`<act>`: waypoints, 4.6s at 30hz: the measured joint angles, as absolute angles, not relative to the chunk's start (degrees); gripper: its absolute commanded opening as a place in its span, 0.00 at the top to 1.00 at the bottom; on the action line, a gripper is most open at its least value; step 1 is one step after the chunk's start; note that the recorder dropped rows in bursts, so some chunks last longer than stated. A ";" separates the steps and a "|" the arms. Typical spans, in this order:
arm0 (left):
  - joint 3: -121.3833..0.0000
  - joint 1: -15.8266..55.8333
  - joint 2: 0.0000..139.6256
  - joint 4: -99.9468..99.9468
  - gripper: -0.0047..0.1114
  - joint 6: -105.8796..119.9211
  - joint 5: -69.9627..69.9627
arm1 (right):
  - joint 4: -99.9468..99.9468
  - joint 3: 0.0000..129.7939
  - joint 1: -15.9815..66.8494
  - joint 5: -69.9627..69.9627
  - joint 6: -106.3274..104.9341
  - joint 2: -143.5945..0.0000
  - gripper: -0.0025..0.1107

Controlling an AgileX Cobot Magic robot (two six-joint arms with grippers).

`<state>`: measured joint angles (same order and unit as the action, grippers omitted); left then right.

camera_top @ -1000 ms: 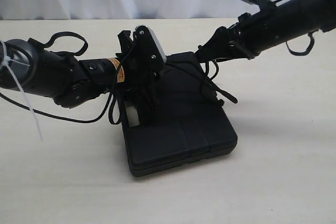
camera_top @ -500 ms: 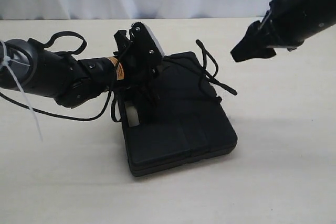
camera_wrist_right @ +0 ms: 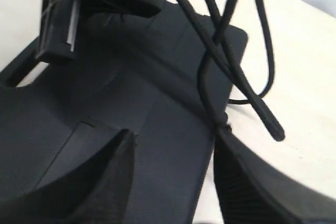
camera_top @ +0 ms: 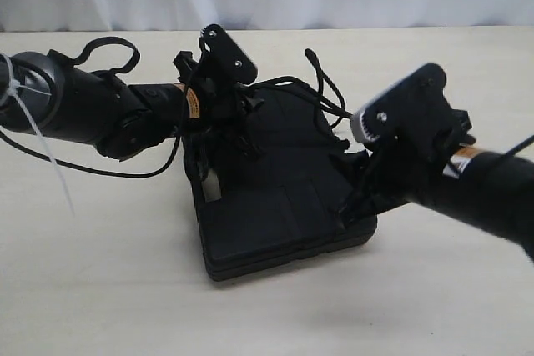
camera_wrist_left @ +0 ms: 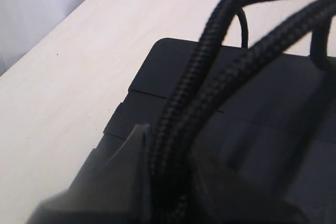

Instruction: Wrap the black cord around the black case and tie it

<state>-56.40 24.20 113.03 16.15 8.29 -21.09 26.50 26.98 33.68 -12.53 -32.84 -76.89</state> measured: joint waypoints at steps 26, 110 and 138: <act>-60.69 24.20 113.03 15.91 0.96 -2.56 -8.72 | 21.33 32.80 37.42 -56.84 -19.50 -108.65 0.58; -54.75 22.04 106.98 -9.32 0.43 -2.89 18.27 | 23.35 55.01 8.94 16.58 -22.82 -70.60 0.94; -54.42 1.39 107.61 -12.02 0.96 -2.15 17.29 | 18.41 55.14 -5.45 21.86 -22.03 -70.88 0.94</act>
